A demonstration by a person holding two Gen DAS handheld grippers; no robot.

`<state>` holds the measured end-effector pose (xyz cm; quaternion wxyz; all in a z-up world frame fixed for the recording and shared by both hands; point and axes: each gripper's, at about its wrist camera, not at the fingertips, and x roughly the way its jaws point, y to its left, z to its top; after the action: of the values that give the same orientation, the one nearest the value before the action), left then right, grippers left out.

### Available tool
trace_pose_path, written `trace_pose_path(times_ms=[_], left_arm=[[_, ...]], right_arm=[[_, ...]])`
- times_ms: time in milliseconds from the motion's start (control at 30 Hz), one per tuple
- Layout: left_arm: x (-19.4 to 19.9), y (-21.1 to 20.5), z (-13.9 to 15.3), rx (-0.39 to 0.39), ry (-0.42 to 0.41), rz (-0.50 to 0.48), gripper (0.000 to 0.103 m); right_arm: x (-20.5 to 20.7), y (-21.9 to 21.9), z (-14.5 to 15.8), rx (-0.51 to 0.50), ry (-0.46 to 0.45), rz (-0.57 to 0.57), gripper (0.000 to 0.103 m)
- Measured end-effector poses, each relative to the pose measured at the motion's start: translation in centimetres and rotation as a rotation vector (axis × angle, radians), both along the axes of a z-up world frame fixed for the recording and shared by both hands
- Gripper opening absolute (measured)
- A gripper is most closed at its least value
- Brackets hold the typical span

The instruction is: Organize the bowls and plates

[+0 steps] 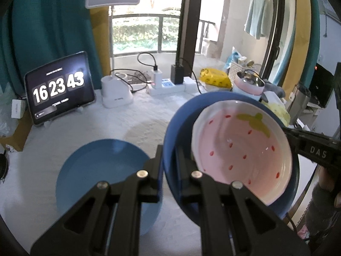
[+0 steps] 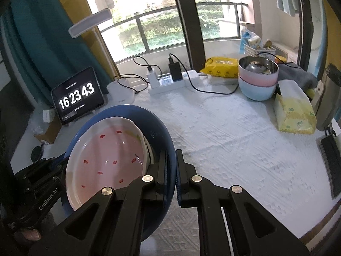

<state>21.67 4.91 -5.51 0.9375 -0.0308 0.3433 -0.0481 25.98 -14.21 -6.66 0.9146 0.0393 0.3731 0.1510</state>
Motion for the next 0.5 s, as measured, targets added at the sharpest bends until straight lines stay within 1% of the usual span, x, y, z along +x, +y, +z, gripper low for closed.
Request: trace_pose_path(times_ms=[167, 500], left_arm=[[-0.5, 1.5, 0.3, -0.01, -0.008, 0.028, 0.008], [-1.2, 4.8, 0.1, -0.022, 0.0, 0.073, 0.008]], right_arm=[[-0.2, 1.7, 0.5, -0.011, -0.014, 0.023, 0.01], [0.2, 5.1, 0.3, -0.015, 0.001, 0.069, 0.01]])
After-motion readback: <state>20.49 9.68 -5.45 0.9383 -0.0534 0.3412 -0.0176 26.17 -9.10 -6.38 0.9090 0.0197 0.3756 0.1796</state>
